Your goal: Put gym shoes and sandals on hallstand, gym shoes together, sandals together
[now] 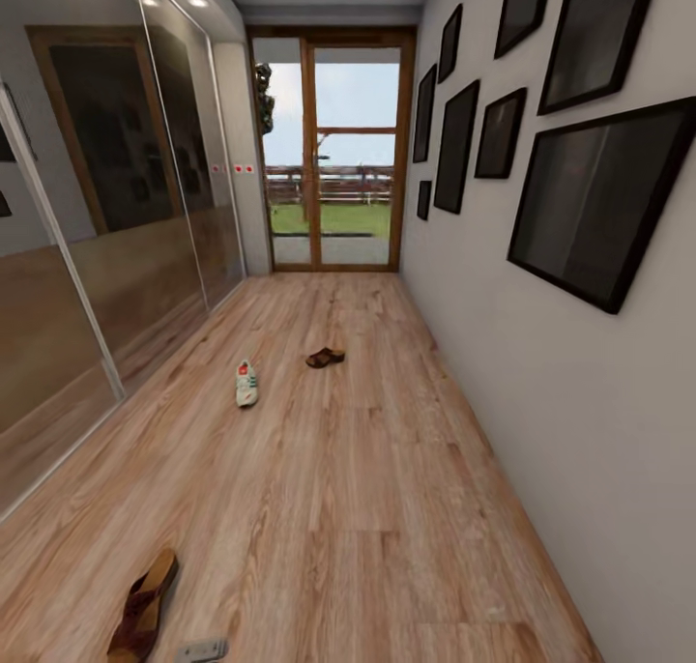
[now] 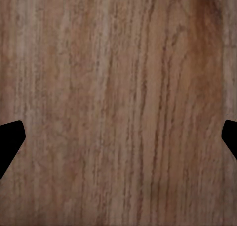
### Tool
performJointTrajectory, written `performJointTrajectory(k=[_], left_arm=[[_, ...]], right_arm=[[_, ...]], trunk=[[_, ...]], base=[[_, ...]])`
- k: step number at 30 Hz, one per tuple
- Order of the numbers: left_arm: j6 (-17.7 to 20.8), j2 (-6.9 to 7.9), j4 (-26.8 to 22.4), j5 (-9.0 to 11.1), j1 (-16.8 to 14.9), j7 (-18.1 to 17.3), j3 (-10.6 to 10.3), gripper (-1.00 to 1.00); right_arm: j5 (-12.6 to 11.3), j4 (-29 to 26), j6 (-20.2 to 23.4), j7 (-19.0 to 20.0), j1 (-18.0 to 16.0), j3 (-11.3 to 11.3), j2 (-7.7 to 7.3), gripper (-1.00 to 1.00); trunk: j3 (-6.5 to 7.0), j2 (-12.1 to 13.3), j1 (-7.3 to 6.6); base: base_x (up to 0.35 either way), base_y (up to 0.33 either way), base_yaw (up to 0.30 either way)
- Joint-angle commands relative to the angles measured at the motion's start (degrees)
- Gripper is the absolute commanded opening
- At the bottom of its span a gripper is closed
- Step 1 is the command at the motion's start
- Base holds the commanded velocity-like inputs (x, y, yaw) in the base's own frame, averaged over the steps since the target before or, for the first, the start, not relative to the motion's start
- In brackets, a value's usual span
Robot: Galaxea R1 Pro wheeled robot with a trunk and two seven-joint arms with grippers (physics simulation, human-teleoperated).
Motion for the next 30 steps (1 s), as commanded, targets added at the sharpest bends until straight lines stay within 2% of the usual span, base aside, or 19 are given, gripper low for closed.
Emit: performJointTrajectory(k=[1, 13, 23, 30], left_arm=[[-0.19, 0.00, 0.04, 0.31, -0.03, 0.06, 0.00, 1.00], [-0.15, 0.01, -0.01, 0.31, -0.03, 0.13, 0.02, 1.00], [-0.15, 0.01, -0.02, 0.31, -0.03, 0.14, 0.07, 1.00], [-0.12, -0.01, 0.01, 0.31, -0.03, 0.15, 0.09, 1.00]], right_arm=[[0.49, 0.26, -0.33, -0.27, -0.10, -0.01, 0.00, 1.00], [0.49, 0.26, -0.35, -0.27, 0.03, -0.01, 0.05, 1.00], [0.49, 0.26, -0.33, -0.27, 0.05, -0.01, 0.07, 1.00], [0.49, 0.26, -0.33, -0.27, 0.05, -0.01, 0.08, 1.00]], trunk=[[-0.05, -0.02, 0.02], [-0.05, -0.02, 0.02], [-0.05, -0.02, 0.02], [-0.05, -0.02, 0.02]], base=[[0.350, 0.000, 0.000], [0.350, -0.046, 0.076], [0.350, -0.132, 0.205], [0.350, -0.160, 0.067]])
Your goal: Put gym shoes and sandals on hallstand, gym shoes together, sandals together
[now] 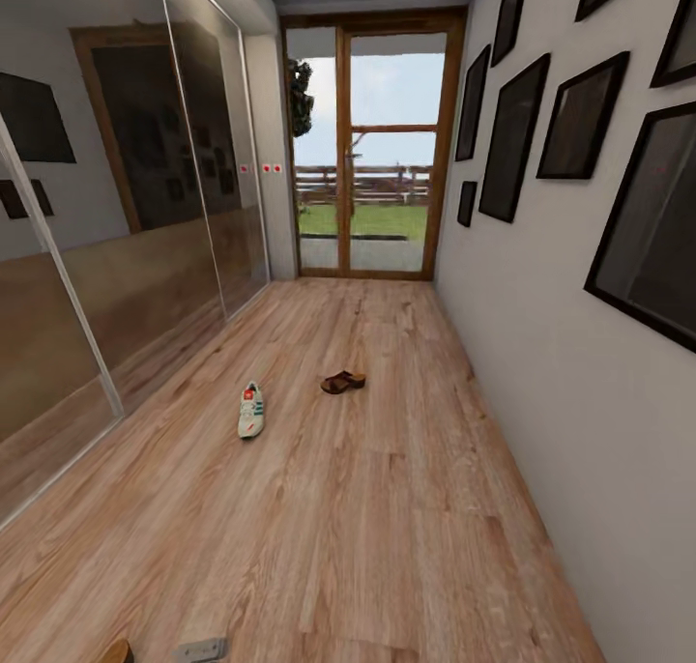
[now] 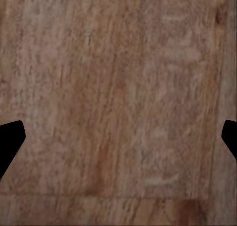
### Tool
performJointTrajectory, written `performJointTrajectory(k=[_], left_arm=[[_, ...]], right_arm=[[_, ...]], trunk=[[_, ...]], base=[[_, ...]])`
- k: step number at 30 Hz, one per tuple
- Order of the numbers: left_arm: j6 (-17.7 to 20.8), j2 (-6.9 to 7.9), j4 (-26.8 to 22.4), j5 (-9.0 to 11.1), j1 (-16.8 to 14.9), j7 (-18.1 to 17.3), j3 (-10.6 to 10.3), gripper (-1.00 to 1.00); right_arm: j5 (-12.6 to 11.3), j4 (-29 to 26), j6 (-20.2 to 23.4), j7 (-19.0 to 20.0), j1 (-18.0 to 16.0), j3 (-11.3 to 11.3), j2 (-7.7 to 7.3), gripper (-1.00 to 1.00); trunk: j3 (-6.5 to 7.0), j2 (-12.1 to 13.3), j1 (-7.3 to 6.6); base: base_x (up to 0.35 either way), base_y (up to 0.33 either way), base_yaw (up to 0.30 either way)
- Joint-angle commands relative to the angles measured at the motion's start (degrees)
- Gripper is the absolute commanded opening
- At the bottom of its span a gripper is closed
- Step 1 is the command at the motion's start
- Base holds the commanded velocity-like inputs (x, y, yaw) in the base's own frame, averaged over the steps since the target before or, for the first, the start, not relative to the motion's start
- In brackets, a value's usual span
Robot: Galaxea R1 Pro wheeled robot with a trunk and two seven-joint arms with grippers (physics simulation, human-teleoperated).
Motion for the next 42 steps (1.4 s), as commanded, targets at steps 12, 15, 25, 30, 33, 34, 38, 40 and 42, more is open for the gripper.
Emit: performJointTrajectory(k=[12, 15, 25, 30, 33, 34, 38, 40, 42], left_arm=[[-0.22, 0.00, 0.00, 0.31, -0.03, 0.08, 0.03, 1.00], [-0.20, 0.01, -0.01, 0.31, -0.03, 0.07, 0.03, 1.00], [-0.20, 0.00, 0.03, 0.31, -0.03, 0.06, 0.05, 1.00], [-0.19, -0.01, 0.05, 0.31, -0.03, 0.06, 0.03, 1.00], [-0.19, -0.03, 0.06, 0.31, -0.03, 0.06, 0.03, 1.00], [-0.19, -0.04, 0.06, 0.31, -0.03, 0.06, 0.03, 1.00], [-0.18, -0.06, 0.06, 0.31, -0.03, 0.06, 0.02, 1.00], [-0.18, -0.06, 0.06, 0.31, -0.03, 0.06, 0.02, 1.00], [-0.18, -0.06, 0.06, 0.31, -0.03, 0.06, 0.02, 1.00]], right_arm=[[0.49, 0.25, -0.33, -0.25, -0.09, -0.01, 0.01, 1.00], [0.49, 0.25, -0.34, -0.25, -0.09, -0.01, 0.01, 1.00], [0.49, 0.25, -0.33, -0.25, -0.09, -0.01, 0.01, 1.00], [0.49, 0.25, -0.34, -0.25, -0.09, -0.01, 0.02, 1.00], [0.49, 0.25, -0.32, -0.25, -0.09, -0.01, 0.01, 1.00], [0.49, 0.25, -0.32, -0.25, -0.09, -0.01, 0.01, 1.00], [0.49, 0.25, -0.34, -0.25, -0.02, -0.01, 0.05, 1.00], [0.49, 0.25, -0.34, -0.25, -0.02, -0.01, 0.07, 1.00], [0.49, 0.25, -0.35, -0.25, -0.01, -0.01, 0.06, 1.00]], trunk=[[-0.05, -0.02, 0.02], [-0.05, -0.02, 0.02], [-0.05, -0.02, 0.02], [-0.05, -0.02, 0.02], [-0.05, -0.02, 0.02], [-0.05, -0.02, 0.02], [-0.05, -0.02, 0.02], [-0.05, -0.02, 0.02], [-0.05, -0.02, 0.02]], base=[[0.349, -0.170, 0.011], [0.349, -0.094, 0.070], [0.350, 0.012, 0.089], [0.350, 0.012, 0.073], [0.350, 0.005, 0.178], [0.350, 0.003, 0.216], [0.350, 0.001, 0.187], [0.350, 0.000, 0.097], [0.350, 0.000, 0.062]])
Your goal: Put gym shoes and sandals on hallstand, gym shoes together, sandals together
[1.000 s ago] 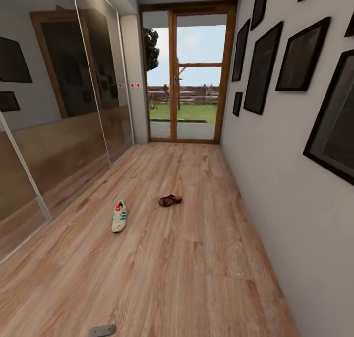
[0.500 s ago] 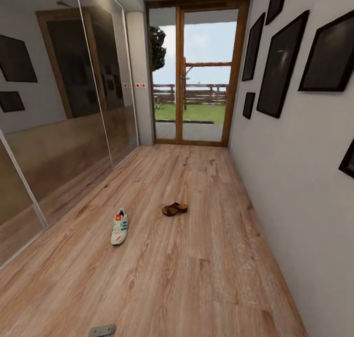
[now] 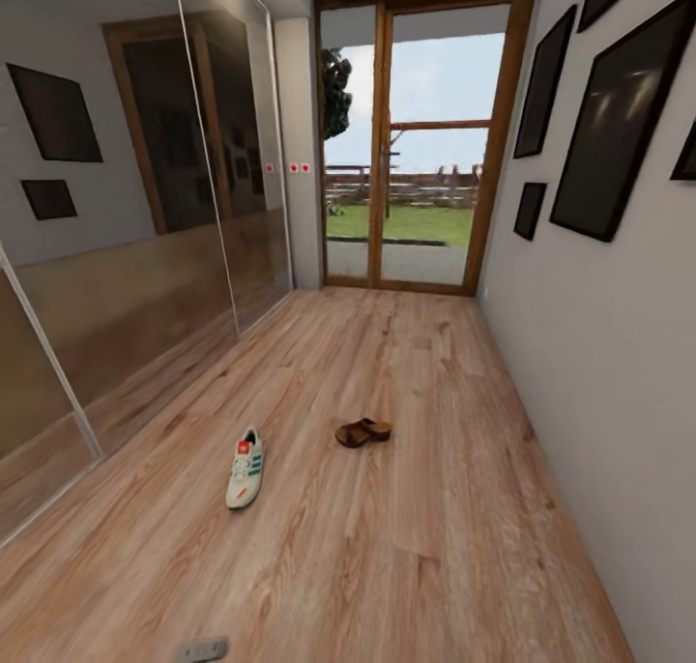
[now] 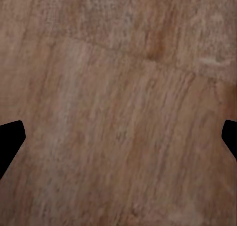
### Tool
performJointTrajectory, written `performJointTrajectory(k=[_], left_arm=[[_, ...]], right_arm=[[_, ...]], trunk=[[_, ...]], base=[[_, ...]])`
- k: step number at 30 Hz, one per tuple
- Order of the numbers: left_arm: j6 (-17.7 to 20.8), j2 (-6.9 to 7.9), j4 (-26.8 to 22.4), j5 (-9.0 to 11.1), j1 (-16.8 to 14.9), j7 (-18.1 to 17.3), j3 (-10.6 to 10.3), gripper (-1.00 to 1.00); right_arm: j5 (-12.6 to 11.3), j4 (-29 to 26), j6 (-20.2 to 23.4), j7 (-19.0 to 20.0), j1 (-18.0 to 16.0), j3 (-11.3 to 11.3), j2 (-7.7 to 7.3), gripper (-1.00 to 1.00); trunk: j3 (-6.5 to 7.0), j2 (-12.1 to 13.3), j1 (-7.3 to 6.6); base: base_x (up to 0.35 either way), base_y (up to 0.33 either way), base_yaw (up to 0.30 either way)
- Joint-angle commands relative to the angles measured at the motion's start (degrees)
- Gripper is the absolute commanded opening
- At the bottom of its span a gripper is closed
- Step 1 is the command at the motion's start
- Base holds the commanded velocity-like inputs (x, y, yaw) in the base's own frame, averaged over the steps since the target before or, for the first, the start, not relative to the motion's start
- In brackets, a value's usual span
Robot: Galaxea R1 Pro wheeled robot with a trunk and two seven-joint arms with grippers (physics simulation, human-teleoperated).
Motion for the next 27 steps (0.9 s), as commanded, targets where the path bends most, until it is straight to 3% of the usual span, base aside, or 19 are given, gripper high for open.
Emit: performJointTrajectory(k=[1, 9, 16, 27], left_arm=[[-0.20, -0.01, 0.05, 0.31, -0.03, 0.06, 0.00, 1.00], [-0.20, -0.01, 0.05, 0.31, -0.03, 0.06, 0.00, 1.00], [-0.20, -0.01, 0.05, 0.31, -0.03, 0.06, 0.02, 1.00], [-0.27, -0.01, 0.20, 0.31, -0.03, 0.06, 0.02, 1.00]], right_arm=[[0.49, 0.25, -0.33, -0.27, -0.09, -0.01, -0.01, 1.00], [0.49, 0.25, -0.34, -0.27, -0.09, -0.01, -0.03, 1.00], [0.49, 0.25, -0.35, -0.27, -0.09, -0.01, 0.00, 1.00], [0.49, 0.25, -0.35, -0.27, -0.08, -0.01, 0.01, 1.00]], trunk=[[-0.05, -0.02, 0.02], [-0.05, -0.02, 0.02], [-0.05, -0.02, 0.02], [-0.05, -0.02, 0.02]], base=[[0.349, 0.000, 0.044], [0.336, 0.000, 0.041], [0.295, 0.000, 0.200], [0.076, 0.000, 0.282]])
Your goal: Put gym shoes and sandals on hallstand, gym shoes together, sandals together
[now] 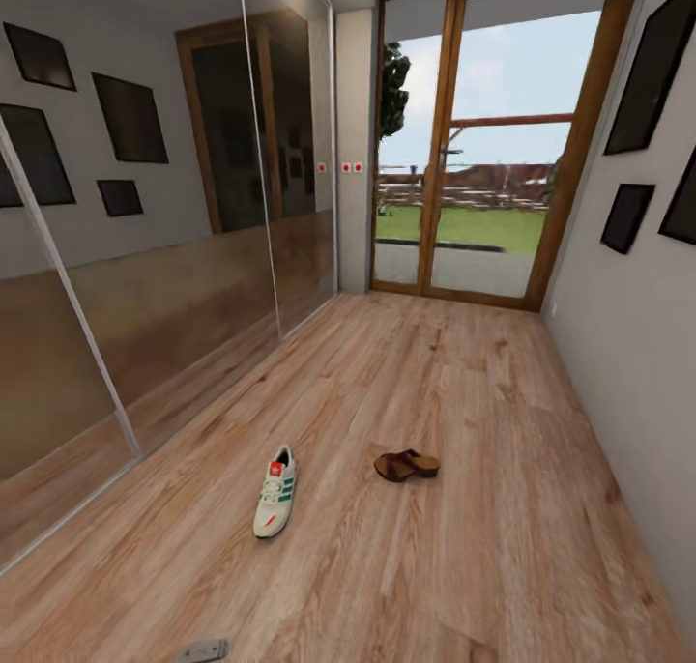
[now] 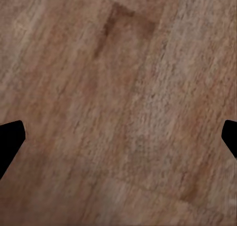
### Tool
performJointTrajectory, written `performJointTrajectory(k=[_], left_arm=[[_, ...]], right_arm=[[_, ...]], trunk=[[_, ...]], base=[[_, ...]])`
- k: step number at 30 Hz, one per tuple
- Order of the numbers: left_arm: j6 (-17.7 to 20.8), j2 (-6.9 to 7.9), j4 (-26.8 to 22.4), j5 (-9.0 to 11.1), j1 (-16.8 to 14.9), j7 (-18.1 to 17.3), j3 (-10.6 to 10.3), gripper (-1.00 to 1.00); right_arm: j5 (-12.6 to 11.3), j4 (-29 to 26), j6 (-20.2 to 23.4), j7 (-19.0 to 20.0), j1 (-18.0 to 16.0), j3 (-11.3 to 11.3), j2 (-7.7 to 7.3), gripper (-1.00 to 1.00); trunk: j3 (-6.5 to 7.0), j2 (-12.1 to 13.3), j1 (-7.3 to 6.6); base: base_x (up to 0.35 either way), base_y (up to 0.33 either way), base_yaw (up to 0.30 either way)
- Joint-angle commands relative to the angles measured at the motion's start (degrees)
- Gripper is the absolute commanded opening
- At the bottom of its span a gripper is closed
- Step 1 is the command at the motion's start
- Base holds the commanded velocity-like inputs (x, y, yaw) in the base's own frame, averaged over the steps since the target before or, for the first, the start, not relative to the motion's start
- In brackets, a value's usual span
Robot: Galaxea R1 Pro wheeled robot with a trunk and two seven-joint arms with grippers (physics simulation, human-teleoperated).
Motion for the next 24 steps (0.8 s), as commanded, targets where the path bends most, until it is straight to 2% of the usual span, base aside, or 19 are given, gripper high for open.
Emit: performJointTrajectory(k=[1, 24], left_arm=[[-0.20, -0.01, 0.07, 0.31, -0.03, 0.06, 0.00, 1.00], [-0.21, -0.05, 0.09, 0.37, -0.03, -0.02, -0.01, 1.00]], right_arm=[[0.49, 0.25, -0.33, -0.27, -0.09, -0.01, -0.01, 1.00], [0.49, 0.25, -0.30, -0.27, 0.16, -0.01, 0.02, 1.00]], trunk=[[-0.05, -0.02, -0.01], [-0.05, -0.02, -0.01]], base=[[0.015, 0.000, 0.296], [0.010, -0.012, 0.297]])
